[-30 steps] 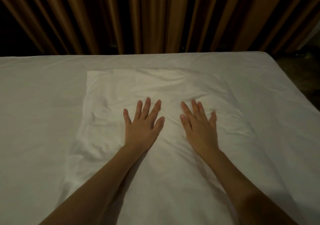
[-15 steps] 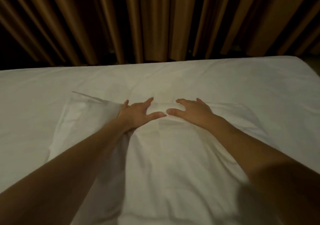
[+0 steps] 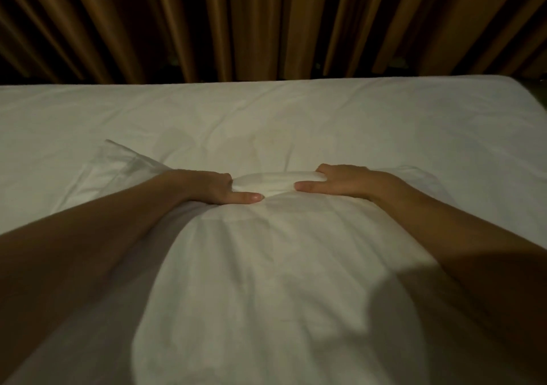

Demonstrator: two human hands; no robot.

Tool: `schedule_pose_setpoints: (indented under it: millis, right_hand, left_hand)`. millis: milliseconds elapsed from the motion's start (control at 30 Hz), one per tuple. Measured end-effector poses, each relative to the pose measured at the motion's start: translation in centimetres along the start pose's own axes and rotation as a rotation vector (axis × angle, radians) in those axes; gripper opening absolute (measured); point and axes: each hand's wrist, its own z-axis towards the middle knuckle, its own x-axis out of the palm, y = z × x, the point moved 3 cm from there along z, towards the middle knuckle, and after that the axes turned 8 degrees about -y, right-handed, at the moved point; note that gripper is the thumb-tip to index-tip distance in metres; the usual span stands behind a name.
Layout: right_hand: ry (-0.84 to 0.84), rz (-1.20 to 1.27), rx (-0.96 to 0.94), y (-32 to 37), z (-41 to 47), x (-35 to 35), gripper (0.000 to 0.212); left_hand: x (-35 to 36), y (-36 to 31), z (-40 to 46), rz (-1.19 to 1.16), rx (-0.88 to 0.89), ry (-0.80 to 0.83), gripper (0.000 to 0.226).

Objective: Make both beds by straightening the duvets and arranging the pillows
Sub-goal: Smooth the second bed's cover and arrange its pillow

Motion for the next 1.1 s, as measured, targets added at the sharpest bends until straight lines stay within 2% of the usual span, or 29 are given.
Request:
schedule_pose_setpoints:
  millis: [100, 133, 300, 367, 467, 533, 633, 700, 867, 1033, 1100]
  right_hand:
    - [0.020, 0.024, 0.017, 0.0, 0.1, 0.7, 0.119]
    - [0.020, 0.032, 0.016, -0.1, 0.2, 1.0, 0.118]
    - [0.013, 0.178, -0.007, 0.1, -0.3, 1.6, 0.097]
    - [-0.014, 0.164, 0.010, 0.0, -0.6, 1.8, 0.104]
    - [-0.156, 0.077, 0.078, -0.1, -1.3, 2.0, 0.107]
    - [-0.268, 0.021, 0.069, 0.1, -2.2, 1.7, 0.099]
    - [-0.390, -0.020, 0.024, 0.6, -3.9, 1.2, 0.093]
    - [-0.456, -0.042, 0.013, 1.0, -5.3, 0.8, 0.092]
    - [-0.651, -0.024, -0.053, 2.0, -9.6, -0.5, 0.075]
    - [-0.740, 0.096, -0.103, 2.8, -16.4, -2.2, 0.070]
    - [-0.737, 0.122, -0.123, 3.3, -19.4, -3.1, 0.069]
  left_hand:
    - [0.5, -0.2, 0.1, -0.033, 0.020, 0.021, 0.148]
    - [0.8, -0.1, 0.3, -0.035, 0.025, 0.013, 0.156]
    - [1.2, -0.3, -0.1, -0.001, 0.018, -0.067, 0.150]
    - [1.3, -0.4, -0.2, 0.032, -0.010, -0.116, 0.143]
    - [1.6, -0.3, -0.7, 0.045, -0.018, -0.196, 0.157]
    - [1.7, -0.3, -1.7, 0.036, 0.005, -0.273, 0.145]
    - [1.3, -0.6, -3.5, 0.064, 0.020, -0.430, 0.104]
    - [1.1, -1.0, -4.8, 0.107, 0.013, -0.542, 0.086]
    - [0.6, -1.8, -9.3, 0.145, 0.023, -0.657, 0.087]
    - [0.6, -3.5, -17.2, 0.243, 0.087, -0.991, 0.095]
    - [0.5, -4.4, -20.8, 0.217, 0.089, -1.020, 0.089]
